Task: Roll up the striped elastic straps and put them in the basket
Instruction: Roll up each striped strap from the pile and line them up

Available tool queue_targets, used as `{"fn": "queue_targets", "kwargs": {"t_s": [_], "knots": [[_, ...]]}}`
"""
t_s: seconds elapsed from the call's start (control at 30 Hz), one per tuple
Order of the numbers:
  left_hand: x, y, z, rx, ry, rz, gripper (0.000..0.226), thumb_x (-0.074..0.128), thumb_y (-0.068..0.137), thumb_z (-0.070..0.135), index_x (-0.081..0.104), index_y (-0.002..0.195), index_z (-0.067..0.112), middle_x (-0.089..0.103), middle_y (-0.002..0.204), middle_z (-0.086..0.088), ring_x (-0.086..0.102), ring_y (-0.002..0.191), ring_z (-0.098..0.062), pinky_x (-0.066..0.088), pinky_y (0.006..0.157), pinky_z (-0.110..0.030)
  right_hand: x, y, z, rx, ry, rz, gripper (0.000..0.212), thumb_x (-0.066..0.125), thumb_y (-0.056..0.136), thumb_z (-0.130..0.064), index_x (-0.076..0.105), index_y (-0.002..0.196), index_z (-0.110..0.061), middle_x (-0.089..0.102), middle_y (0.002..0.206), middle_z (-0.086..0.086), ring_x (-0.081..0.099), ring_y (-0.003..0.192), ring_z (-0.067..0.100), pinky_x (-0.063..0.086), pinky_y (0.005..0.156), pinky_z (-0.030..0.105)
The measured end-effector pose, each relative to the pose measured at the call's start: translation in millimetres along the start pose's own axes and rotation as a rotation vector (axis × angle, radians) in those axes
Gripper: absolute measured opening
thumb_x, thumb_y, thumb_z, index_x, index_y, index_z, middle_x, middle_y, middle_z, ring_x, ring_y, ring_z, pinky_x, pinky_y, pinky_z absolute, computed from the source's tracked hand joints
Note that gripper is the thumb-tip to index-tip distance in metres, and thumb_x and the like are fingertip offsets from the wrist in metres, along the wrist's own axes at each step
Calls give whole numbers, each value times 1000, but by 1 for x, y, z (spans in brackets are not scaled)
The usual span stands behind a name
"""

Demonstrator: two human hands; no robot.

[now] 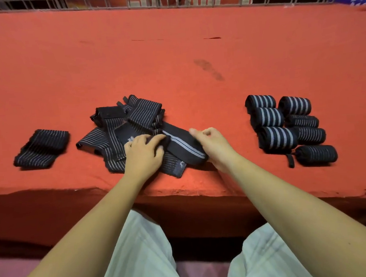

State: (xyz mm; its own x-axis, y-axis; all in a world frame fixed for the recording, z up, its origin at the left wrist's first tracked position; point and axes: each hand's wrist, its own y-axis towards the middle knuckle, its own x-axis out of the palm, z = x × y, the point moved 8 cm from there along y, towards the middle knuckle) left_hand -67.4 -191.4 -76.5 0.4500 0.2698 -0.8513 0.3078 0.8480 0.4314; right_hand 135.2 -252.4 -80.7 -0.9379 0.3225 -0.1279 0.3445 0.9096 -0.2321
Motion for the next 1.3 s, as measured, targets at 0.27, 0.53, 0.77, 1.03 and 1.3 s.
{"fn": "queue_targets", "kwargs": {"t_s": [0.27,0.53,0.77,1.03,1.3], "knots": [[23,-3,-14,12,68,-168,82,53,79,77,35,150,38,45,148,-5,22,151,-26,16,116,-46,-25,6,-18,81,-77,-26,4,67,88,-5,64,87,-3,65,80,12,60,69,22,47,63,31],[22,6,0,-102,51,-313,86,63,82,68,27,153,37,33,156,-8,11,153,-27,10,120,-48,-97,-27,-38,93,-13,-179,8,65,89,-4,68,97,-7,74,93,9,69,89,23,55,85,40],[-26,7,146,313,-696,-558,63,64,96,34,32,151,35,27,149,29,14,147,6,17,114,-14,-69,-70,-78,-71,-239,-483,31,74,81,5,63,110,-3,72,101,13,71,97,26,58,89,45],[-47,35,163,254,-769,-313,26,78,85,33,57,84,16,54,72,9,49,66,-5,37,62,-27,-110,-73,-107,-232,139,-271,45,71,80,13,59,121,-2,64,78,4,68,80,19,57,83,31],[-89,74,181,189,-866,-96,35,69,85,47,67,97,15,70,85,-1,62,77,-13,51,74,-40,-105,-60,-126,-277,535,-191,8,61,95,-8,68,100,-6,73,94,10,69,91,23,56,86,35]]}}
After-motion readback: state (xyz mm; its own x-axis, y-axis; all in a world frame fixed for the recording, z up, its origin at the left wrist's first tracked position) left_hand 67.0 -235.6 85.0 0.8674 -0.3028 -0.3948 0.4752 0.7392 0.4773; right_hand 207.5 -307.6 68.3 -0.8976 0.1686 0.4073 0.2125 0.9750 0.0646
